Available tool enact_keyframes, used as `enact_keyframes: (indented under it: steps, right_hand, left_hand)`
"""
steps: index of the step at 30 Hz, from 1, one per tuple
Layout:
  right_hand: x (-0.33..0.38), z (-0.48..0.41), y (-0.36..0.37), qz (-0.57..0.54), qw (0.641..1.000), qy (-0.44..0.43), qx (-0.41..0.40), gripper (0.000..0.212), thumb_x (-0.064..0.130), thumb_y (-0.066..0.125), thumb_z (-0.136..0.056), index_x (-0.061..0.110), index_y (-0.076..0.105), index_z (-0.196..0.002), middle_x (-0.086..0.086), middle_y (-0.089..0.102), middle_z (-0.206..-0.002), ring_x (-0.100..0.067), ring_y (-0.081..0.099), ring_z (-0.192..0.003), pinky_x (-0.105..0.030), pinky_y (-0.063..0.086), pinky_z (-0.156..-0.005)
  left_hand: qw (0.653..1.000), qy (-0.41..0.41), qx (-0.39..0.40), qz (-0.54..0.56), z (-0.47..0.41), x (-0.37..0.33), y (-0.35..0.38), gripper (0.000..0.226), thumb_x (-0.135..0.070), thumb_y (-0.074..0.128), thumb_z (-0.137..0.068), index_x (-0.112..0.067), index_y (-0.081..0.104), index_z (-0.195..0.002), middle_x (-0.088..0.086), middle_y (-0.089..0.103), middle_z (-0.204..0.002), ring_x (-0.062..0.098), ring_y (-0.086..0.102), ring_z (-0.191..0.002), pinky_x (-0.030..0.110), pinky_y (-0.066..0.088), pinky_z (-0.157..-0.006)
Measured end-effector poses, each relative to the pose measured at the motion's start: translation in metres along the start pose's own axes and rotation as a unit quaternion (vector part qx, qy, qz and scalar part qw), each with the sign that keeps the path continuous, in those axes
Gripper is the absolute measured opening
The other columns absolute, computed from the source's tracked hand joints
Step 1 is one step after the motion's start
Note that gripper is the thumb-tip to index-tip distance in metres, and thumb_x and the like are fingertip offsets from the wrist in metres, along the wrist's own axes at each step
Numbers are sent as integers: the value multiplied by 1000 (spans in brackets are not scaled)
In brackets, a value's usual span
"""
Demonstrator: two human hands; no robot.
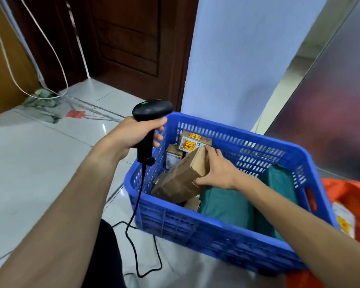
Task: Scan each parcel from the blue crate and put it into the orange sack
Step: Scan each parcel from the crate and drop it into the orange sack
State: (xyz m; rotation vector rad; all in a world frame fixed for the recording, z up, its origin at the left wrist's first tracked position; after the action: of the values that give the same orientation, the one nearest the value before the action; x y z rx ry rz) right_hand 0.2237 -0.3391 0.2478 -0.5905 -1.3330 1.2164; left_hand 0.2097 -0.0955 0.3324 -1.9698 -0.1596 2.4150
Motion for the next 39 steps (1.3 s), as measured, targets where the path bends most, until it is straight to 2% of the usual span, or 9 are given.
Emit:
enact_keyframes:
  steps: [5,9,13,16,19,23,28,35,39]
  right_hand:
    - [-10,77,-77,-8,992,-38,-116,115,55,90,-62,13,27,-149,2,34,-128,-19,49,-118,-29,40,-100]
    - [-12,131,-107,27,974,-78,-210,112,52,91,-63,11,29,-148,1,35,-131,-16,44,-119,-29,40,-103]
    - [1,179,-115,106,945,-129,-280,103,52,85,-67,20,26,-145,-1,37,-135,-20,44,-121,-32,49,-89]
    - [12,206,-103,207,916,-172,-297,103,44,87,-67,17,29,-146,-7,40,-139,-28,44,-129,-47,49,-106]
    - [15,226,-92,256,895,-183,-315,101,39,91,-68,15,33,-147,-10,44,-143,-33,42,-139,-50,45,-112]
    - [16,245,-87,294,873,-178,-347,101,28,92,-62,16,37,-146,-13,45,-145,-35,39,-142,-51,46,-111]
    - [14,256,-75,318,853,-167,-378,105,18,90,-54,17,39,-146,-16,48,-143,-37,39,-141,-51,48,-107]
    - [2,260,-73,304,853,-153,-395,108,26,93,-57,18,38,-149,-15,49,-141,-35,41,-138,-52,52,-104]
    - [-3,255,-69,300,868,-154,-364,113,45,89,-61,17,32,-154,-16,48,-143,-35,43,-138,-54,49,-106]
  left_hand:
    - [1000,-3,24,15,15,-6,23,23,-32,75,-96,-9,73,-94,3,71,-73,13,67,-56,23,58,-55]
    - [998,-12,41,47,38,-3,53,22,-24,73,-97,-7,68,-85,14,72,-78,18,71,-59,27,61,-58]
    - [993,-27,59,103,62,5,92,21,-21,71,-98,-5,71,-86,20,76,-85,22,76,-66,28,63,-61]
    - [991,-42,56,115,83,9,118,18,-20,71,-98,-3,71,-92,21,75,-91,24,76,-70,32,65,-65]
    - [992,-50,31,110,95,16,132,21,-25,79,-92,-6,75,-100,14,80,-99,28,79,-87,46,65,-82]
    - [989,-52,5,135,112,17,149,45,-42,91,-75,-17,78,-110,7,82,-100,30,78,-97,53,61,-94]
    - [977,-108,32,181,137,34,182,62,-58,90,-69,-16,79,-113,12,81,-100,34,79,-93,55,63,-88]
    - [976,-124,66,165,146,40,211,72,-69,84,-65,-17,76,-114,10,82,-98,31,79,-95,53,60,-94]
    - [977,-132,79,150,145,41,214,55,-62,82,-76,-20,77,-110,11,82,-96,32,78,-97,52,60,-94]
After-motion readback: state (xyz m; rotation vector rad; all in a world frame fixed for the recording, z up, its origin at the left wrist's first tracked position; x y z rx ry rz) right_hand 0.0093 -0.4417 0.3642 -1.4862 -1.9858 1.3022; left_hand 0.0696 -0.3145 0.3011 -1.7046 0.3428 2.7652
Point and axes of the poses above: each hand's wrist, its own z-axis away from the middle knuckle, its own y-axis out of the palm, x = y × z, the point moved 9 cm from there along -z, towards the middle knuckle
